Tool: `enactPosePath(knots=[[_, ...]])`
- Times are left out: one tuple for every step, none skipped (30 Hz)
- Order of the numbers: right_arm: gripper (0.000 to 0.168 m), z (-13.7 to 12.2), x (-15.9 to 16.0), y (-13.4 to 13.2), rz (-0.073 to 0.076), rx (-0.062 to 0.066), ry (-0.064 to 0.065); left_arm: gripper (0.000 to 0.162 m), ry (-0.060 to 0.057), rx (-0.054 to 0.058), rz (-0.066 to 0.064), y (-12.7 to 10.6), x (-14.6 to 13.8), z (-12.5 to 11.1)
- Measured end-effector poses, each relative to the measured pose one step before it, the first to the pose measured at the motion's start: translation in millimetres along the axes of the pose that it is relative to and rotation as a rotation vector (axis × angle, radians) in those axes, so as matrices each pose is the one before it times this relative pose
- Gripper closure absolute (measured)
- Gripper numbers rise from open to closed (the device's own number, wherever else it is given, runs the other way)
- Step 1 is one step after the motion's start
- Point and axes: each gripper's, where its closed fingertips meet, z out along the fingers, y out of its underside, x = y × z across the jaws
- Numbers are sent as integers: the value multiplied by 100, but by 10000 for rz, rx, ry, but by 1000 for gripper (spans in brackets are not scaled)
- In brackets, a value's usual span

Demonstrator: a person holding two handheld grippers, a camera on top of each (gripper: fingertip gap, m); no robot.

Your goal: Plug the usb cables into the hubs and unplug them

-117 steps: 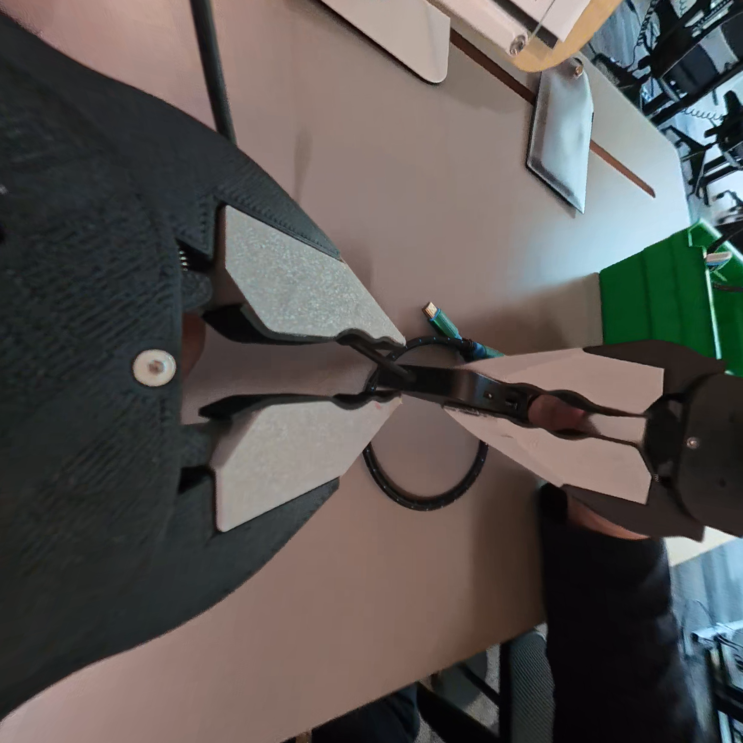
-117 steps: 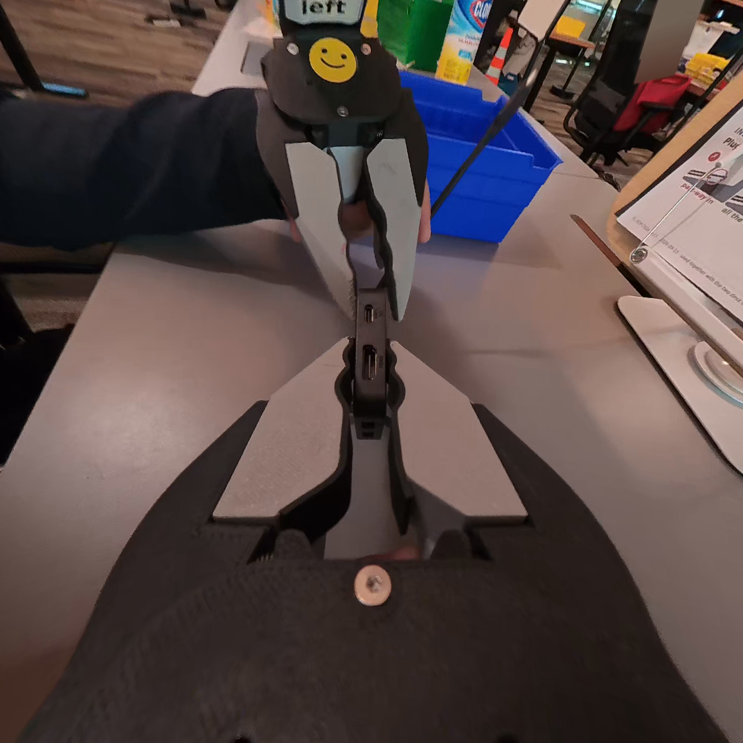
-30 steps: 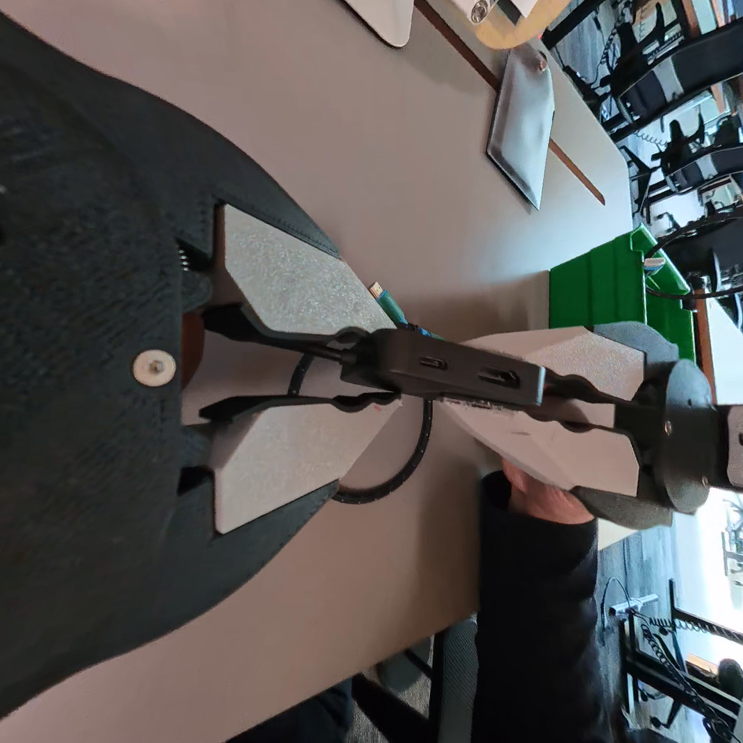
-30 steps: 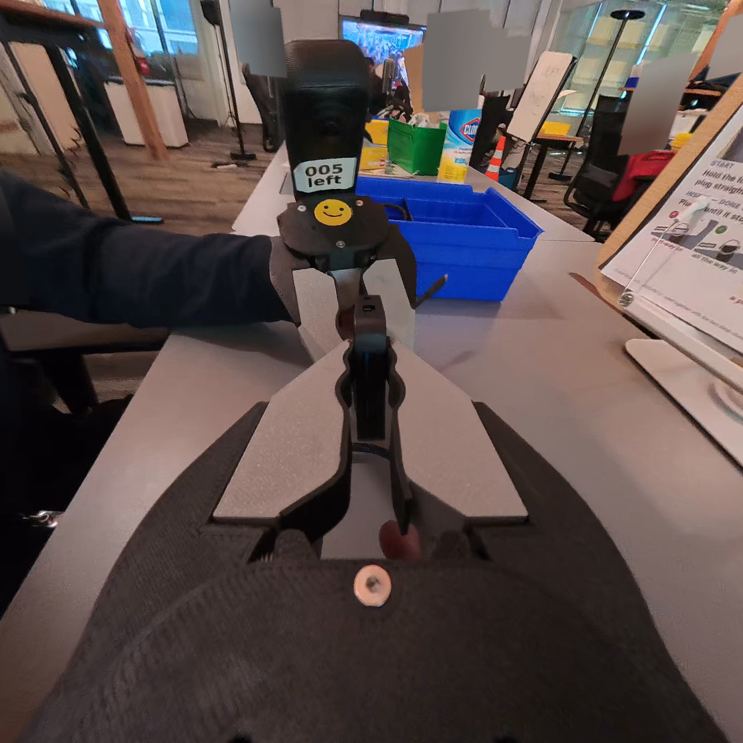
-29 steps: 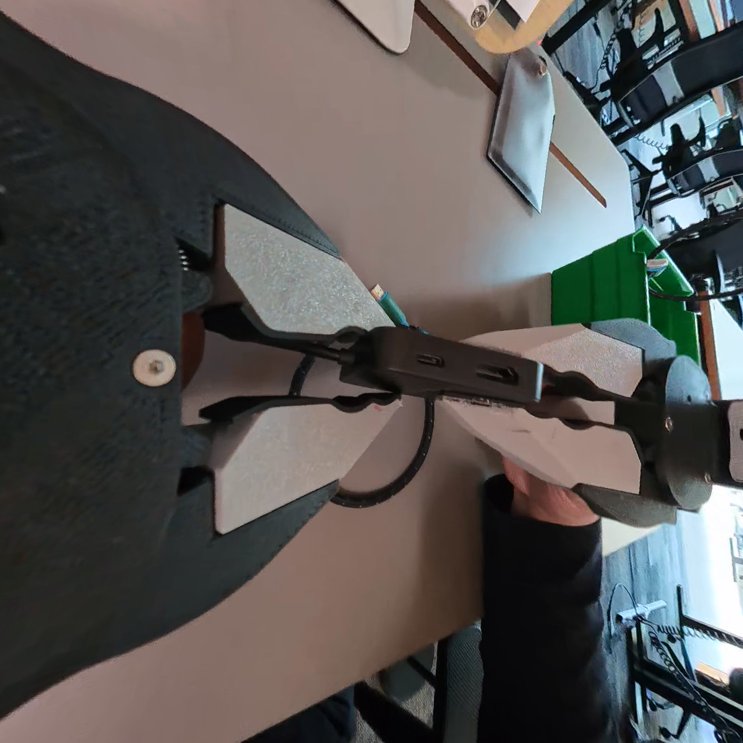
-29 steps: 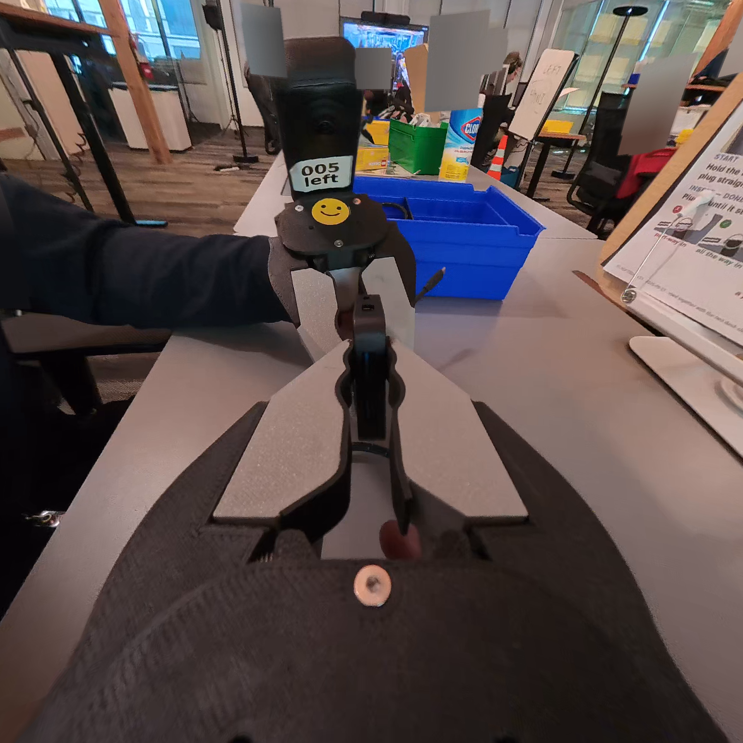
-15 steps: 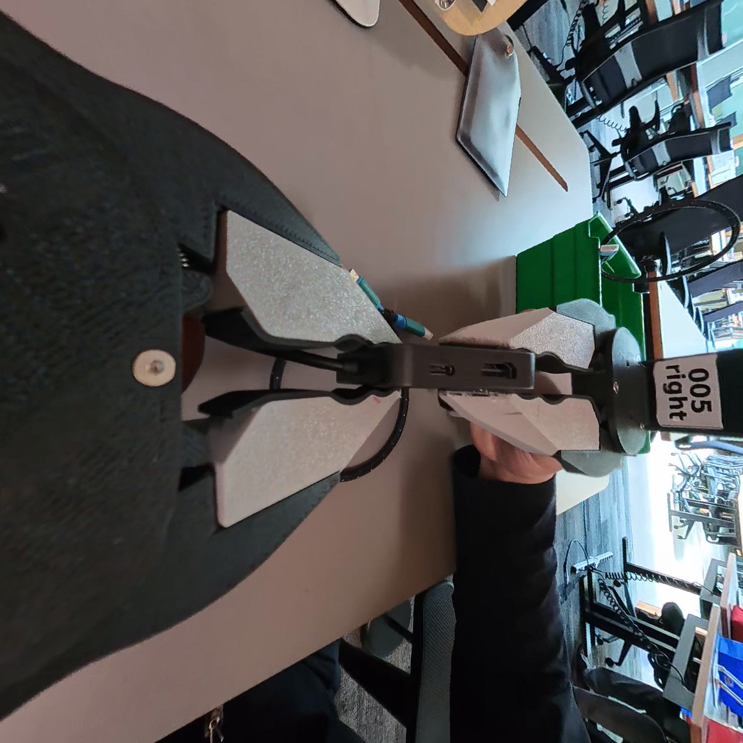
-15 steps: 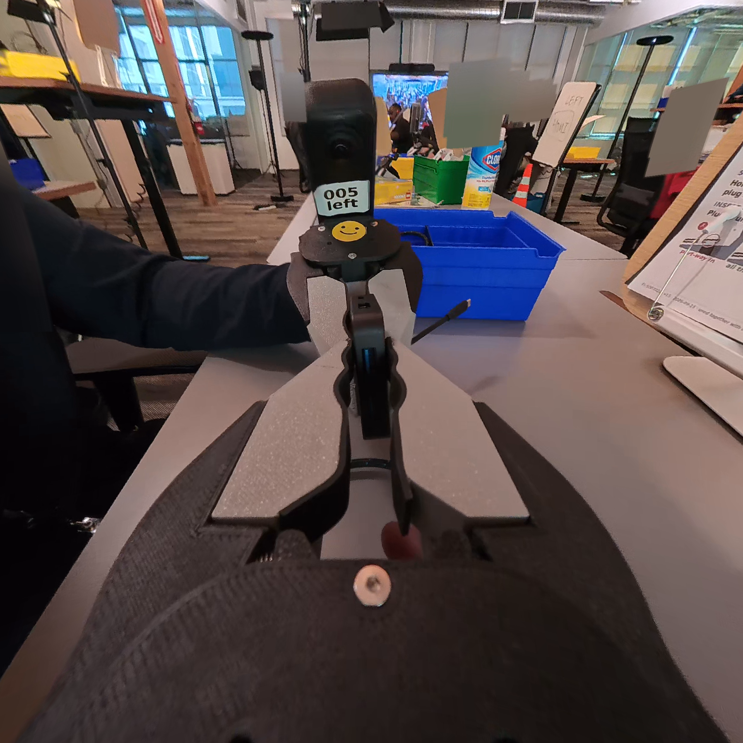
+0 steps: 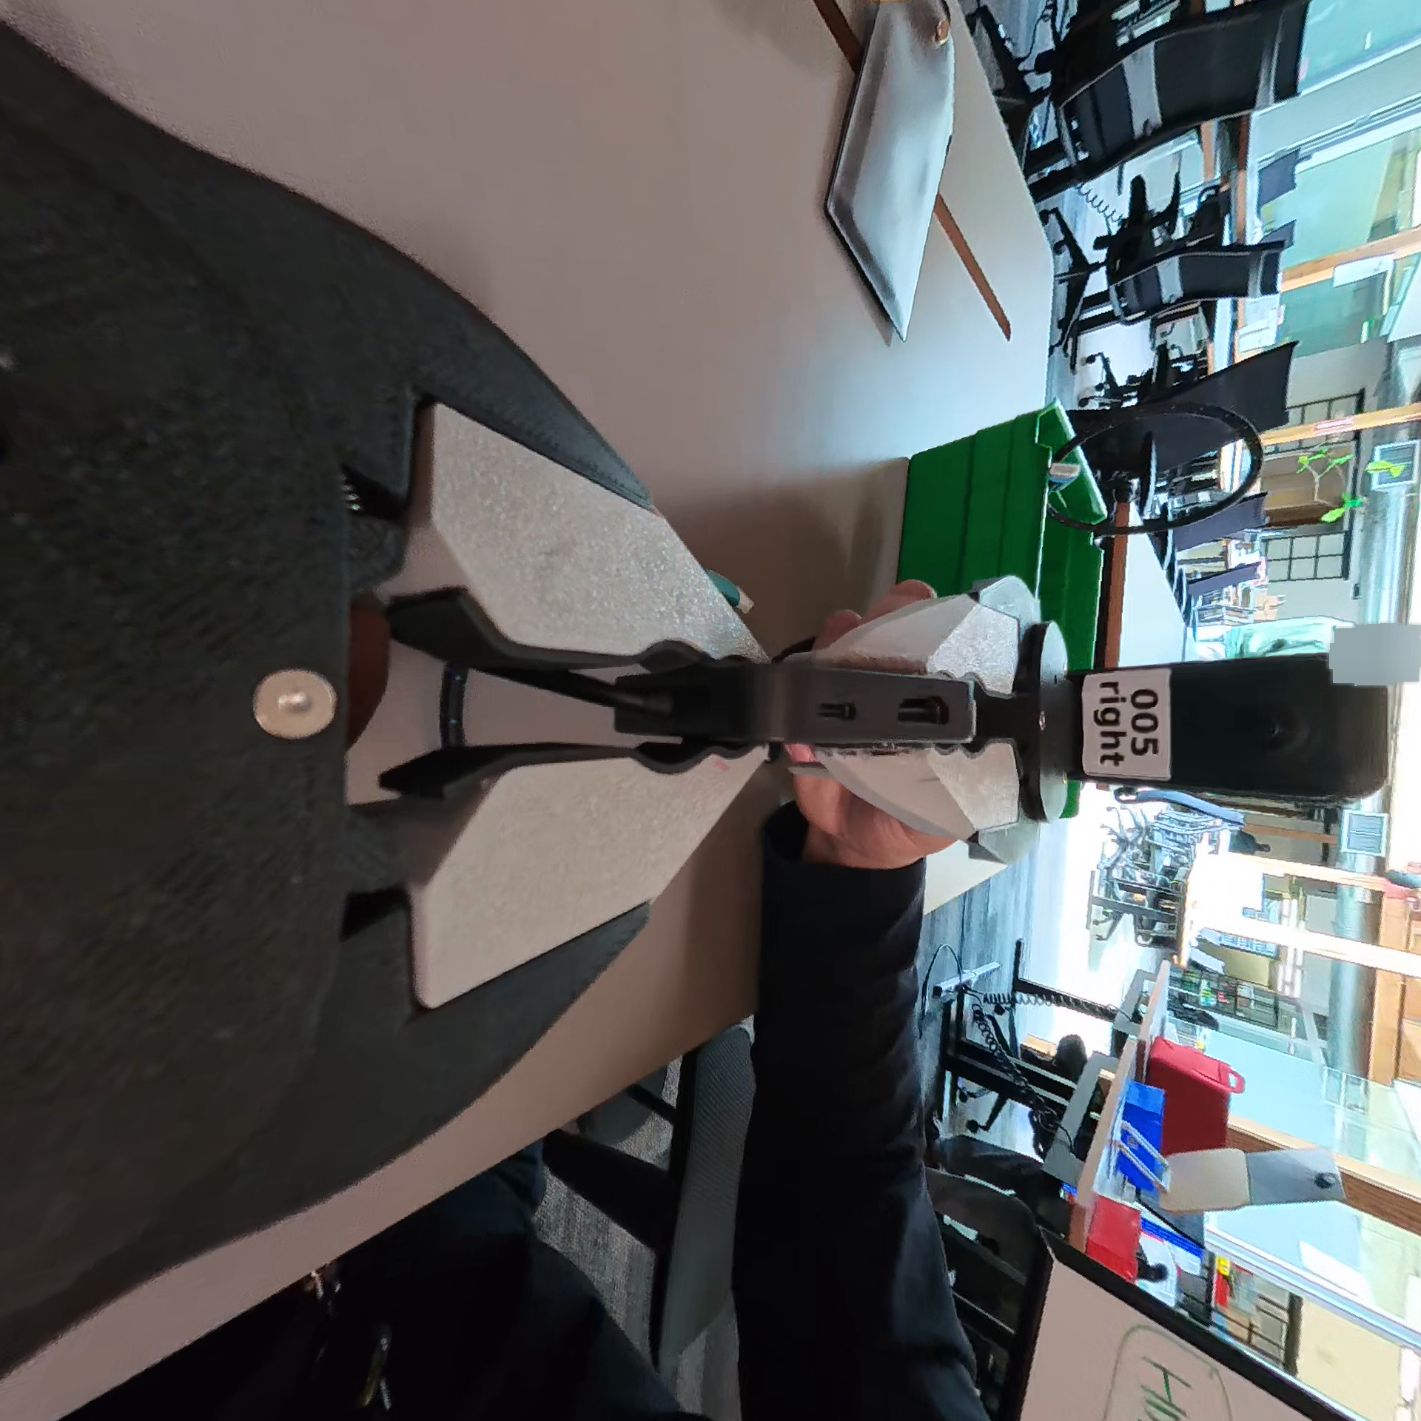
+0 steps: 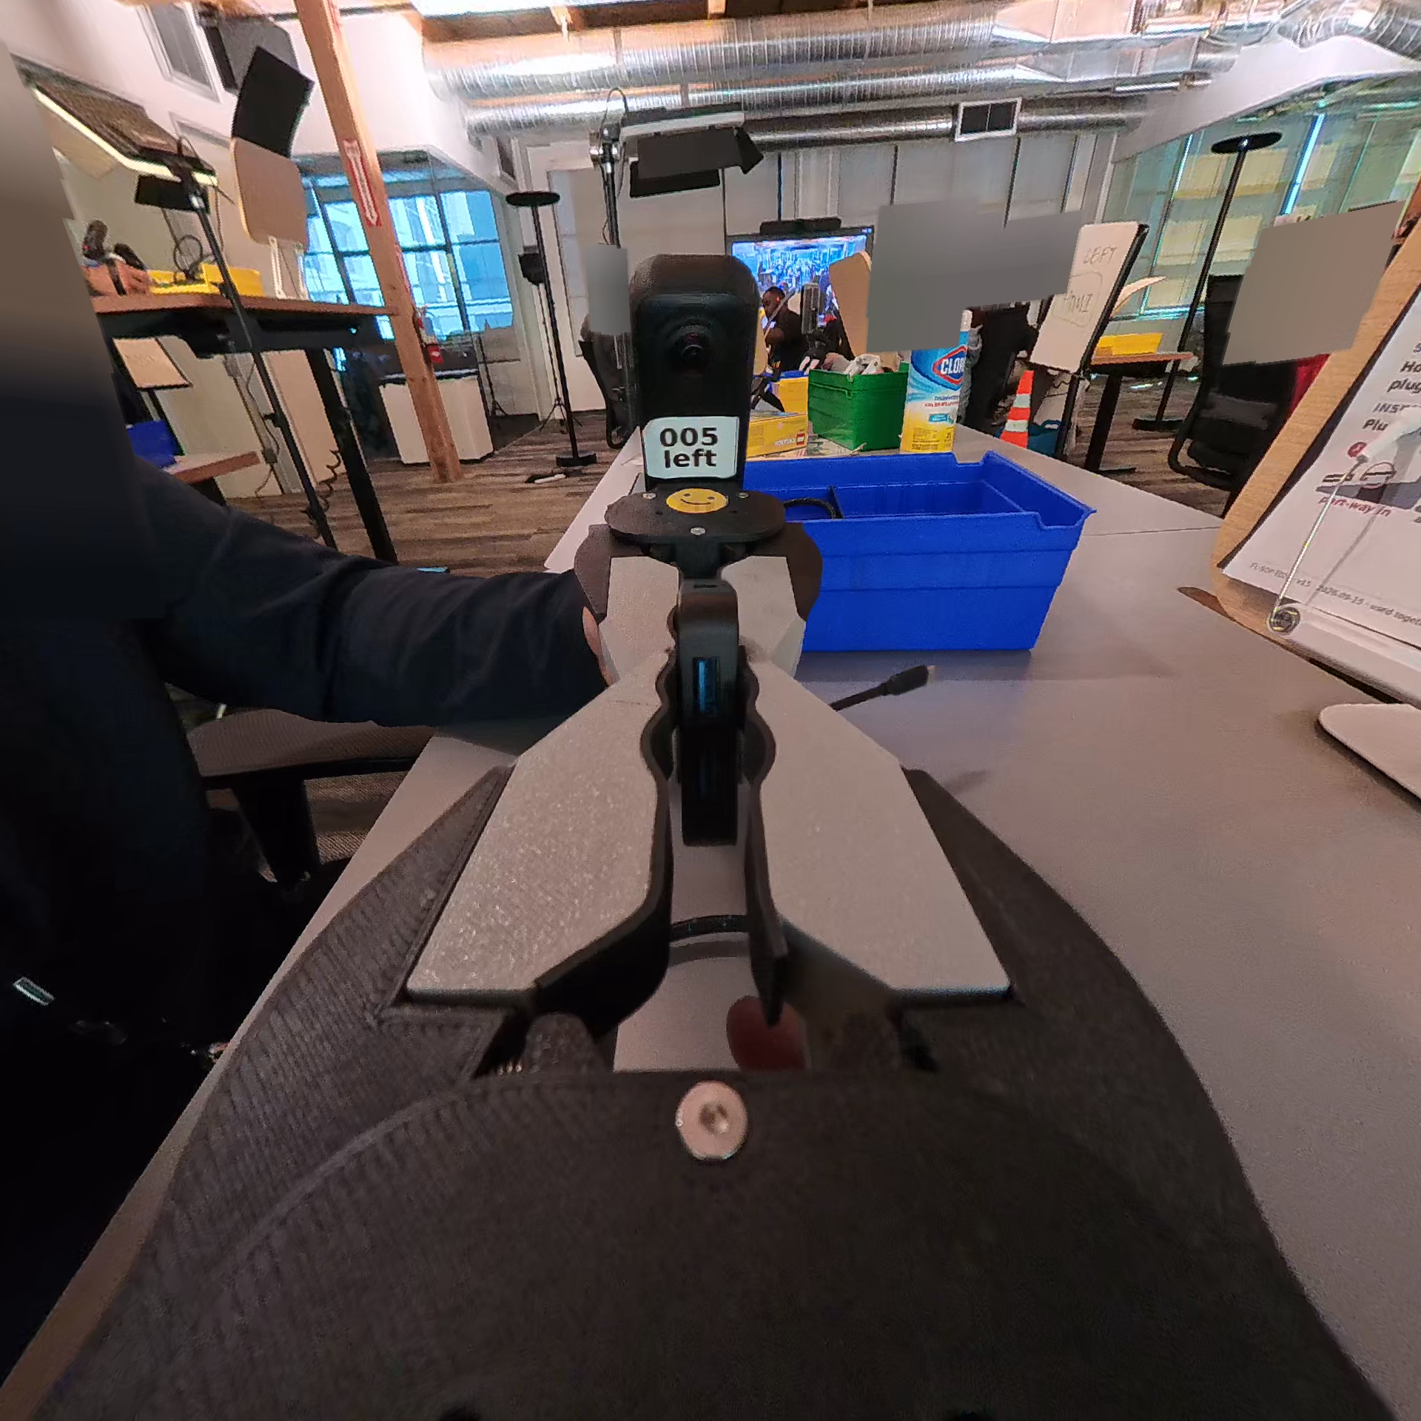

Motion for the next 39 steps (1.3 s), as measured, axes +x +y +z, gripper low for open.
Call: enactPosePath(knots=[[159,80,-38,-15,32,60,-23,151,15,-17,-20,74,43,71],[159,79,-40,-6,34,47,-26,151,-14,-33,55,69,35,74],[159,54,-45,-29,32,42,-29,151,-38,-22,97,28,36,63],[159,7,-39,-56,32,52,-33,151,-33,-3,75,-24,33,29],[159,-20,-16,-64,47,56,-30,151,-62,1,72,-69,-1,12],[158,-21,39,-49,67,49,-17,151,-139,-53,116,-28,-96,-2],[157,-12,67,-18,85,46,-3,151,-216,-75,180,-12,-180,-12],[156,-6,103,-9,111,51,-1,151,-211,-78,195,5,-192,-11],[156,13,95,22,125,49,-4,151,-122,-49,146,21,-127,-28],[156,30,88,56,110,19,0,151,-44,-36,58,71,-85,-34],[155,36,112,110,84,-23,31,151,-21,-19,-4,115,-119,-27],[155,39,158,148,64,-54,69,151,-12,-17,-52,157,-154,-29],[154,28,186,170,54,-71,84,151,0,-33,-73,192,-134,-2],[154,24,151,165,48,-75,68,151,-4,-41,-29,189,-116,-2],[150,-20,135,131,54,-61,50,151,-90,-46,36,159,-193,8],[147,-66,134,39,66,-20,49,151,-149,-33,88,105,-238,-25],[146,-131,147,-69,67,40,55,151,-131,-2,73,22,-192,-60],[145,-197,161,-192,60,103,68,151,-136,35,29,-59,-217,-81],[144,-264,205,-263,56,141,94,151,-180,59,-12,-103,-298,-107],[144,-294,276,-302,53,146,126,151,-218,61,-29,-109,-384,-124],[144,-312,321,-293,42,143,154,151,-255,47,-10,-70,-450,-142],[144,-312,366,-274,32,133,182,151,-282,16,-11,20,-516,-127],[144,-294,373,-236,31,119,186,151,-314,-18,-26,105,-594,-114],[144,-252,361,-189,37,99,171,151,-350,-55,-26,182,-664,-95],[144,-210,337,-128,37,67,160,151,-319,-72,-31,232,-622,-72],[144,-163,301,-60,25,34,149,151,-278,-71,-38,239,-580,-51],[144,-106,251,-19,16,1,133,151,-238,-76,-36,262,-508,-31],[144,-56,195,52,9,-39,113,151,-185,-93,-38,277,-421,-2],[144,-1,155,112,-11,-80,91,151,-133,-89,-52,257,-321,16],[144,38,114,155,-41,-113,86,151,-132,-51,-69,194,-298,28],[143,63,106,207,-74,-148,105,151,-90,-33,-80,141,-223,22],[143,91,179,291,-113,-215,174,151,-68,-20,-60,110,-172,30],[141,110,322,444,-169,-317,286,151,-104,6,-9,56,-188,6],[139,130,349,535,-217,-381,322,151,-69,-8,19,69,-125,18],[137,145,213,513,-224,-378,248,151,-29,-49,11,106,-53,28],[136,144,62,448,-199,-344,156,151,-52,-48,7,104,-88,37],[134,128,-117,371,-154,-313,47,151,-62,-41,10,96,-84,30],[131,68,-354,284,-84,-304,-88,151,-46,-47,5,102,-64,34],[129,-12,-561,208,-14,-291,-209,151,-20,-40,1,85,-48,36]])
